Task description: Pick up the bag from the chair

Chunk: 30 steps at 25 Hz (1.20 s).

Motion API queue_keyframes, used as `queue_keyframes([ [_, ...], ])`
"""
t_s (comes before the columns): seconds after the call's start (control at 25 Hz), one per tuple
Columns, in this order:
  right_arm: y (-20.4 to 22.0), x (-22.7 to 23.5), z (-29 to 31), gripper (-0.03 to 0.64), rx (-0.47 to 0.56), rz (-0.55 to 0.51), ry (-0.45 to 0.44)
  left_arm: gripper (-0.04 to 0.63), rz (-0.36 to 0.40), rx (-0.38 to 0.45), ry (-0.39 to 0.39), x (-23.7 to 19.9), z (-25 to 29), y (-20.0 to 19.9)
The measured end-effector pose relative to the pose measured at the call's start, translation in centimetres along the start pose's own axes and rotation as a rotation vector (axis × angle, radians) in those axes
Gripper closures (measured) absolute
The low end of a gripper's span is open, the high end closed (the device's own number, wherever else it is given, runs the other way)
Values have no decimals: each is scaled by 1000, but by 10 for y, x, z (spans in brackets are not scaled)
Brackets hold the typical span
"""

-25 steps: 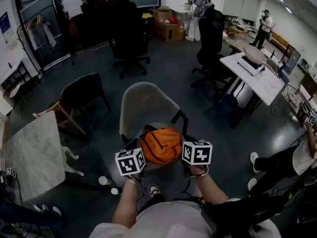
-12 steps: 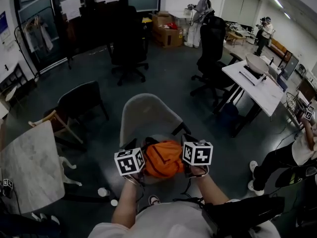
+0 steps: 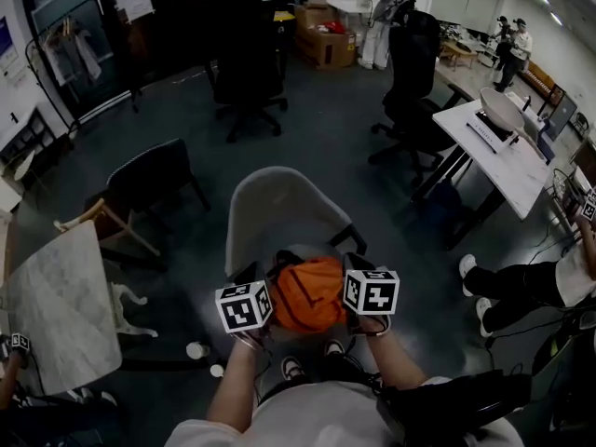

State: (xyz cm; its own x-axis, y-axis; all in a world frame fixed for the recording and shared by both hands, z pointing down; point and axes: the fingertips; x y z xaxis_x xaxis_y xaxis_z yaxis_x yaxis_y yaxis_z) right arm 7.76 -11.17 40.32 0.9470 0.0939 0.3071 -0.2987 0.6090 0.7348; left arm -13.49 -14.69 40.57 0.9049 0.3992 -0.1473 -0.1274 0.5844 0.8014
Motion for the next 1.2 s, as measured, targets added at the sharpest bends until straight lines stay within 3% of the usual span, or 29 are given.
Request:
queue_keyframes([
  [0.4, -14, 12, 27, 584, -56, -15, -75, 581, -35, -27, -46, 16, 24, -2],
  [1.2, 51, 36, 70, 584, -222, 7, -100, 581, -122, -181, -109, 10, 43, 79],
])
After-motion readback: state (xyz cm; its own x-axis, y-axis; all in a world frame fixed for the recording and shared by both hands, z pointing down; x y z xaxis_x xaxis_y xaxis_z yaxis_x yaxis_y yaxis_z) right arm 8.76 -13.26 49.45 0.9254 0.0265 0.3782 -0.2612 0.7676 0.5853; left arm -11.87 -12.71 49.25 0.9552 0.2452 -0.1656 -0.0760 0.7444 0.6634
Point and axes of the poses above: the fingertips, and each gripper's own axes: z forward along the fingers, x to its right, y out of its underside, and after that the axes turned 7 degrees about z, right-handed
